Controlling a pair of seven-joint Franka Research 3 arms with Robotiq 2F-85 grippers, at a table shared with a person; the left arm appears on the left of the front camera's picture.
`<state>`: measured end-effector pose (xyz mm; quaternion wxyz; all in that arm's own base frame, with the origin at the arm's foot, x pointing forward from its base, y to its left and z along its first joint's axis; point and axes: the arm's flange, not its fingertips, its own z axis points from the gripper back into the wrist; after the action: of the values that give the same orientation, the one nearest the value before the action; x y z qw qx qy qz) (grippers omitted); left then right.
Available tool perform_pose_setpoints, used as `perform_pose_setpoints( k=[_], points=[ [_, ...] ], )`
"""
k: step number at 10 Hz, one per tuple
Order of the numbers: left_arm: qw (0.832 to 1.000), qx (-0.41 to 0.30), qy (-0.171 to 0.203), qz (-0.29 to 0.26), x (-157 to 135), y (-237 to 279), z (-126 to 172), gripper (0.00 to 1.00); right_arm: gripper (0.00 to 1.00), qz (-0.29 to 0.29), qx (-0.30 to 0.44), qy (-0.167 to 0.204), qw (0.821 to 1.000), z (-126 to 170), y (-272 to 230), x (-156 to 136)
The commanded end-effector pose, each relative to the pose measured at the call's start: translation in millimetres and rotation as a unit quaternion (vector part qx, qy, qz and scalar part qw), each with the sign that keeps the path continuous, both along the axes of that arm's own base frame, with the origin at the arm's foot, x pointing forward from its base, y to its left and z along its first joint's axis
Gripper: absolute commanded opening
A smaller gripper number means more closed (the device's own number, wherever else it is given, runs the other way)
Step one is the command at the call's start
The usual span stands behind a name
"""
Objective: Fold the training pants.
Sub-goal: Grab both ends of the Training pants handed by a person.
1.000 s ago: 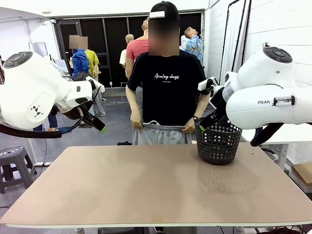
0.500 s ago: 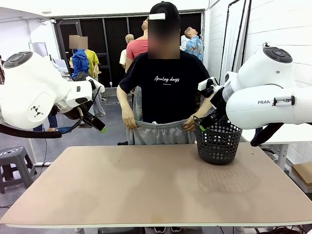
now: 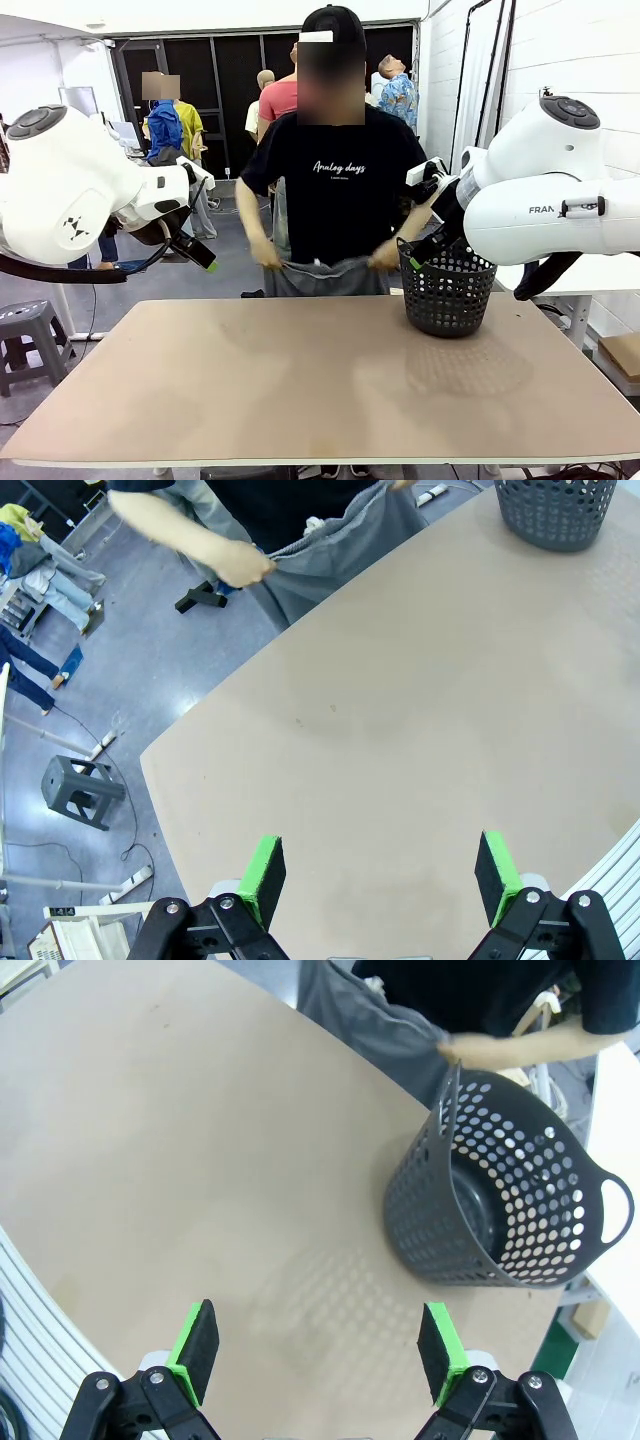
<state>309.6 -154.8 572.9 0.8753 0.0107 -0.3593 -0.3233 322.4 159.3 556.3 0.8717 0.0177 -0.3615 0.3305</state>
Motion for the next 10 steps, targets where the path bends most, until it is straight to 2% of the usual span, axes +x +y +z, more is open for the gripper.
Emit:
perform_pose_setpoints(
  k=[1, 10],
  points=[
    [1.000, 0.000, 0.000, 0.000, -0.1, -0.4, -0.1, 1.00, 1.00, 0.000, 0.000, 0.001, 1.000, -0.9, 0.2, 0.5],
    [1.000, 0.000, 0.000, 0.000, -0.1, -0.4, -0.1, 1.00, 1.00, 0.000, 0.000, 0.001, 1.000, -0.9, 0.2, 0.5]
  ],
)
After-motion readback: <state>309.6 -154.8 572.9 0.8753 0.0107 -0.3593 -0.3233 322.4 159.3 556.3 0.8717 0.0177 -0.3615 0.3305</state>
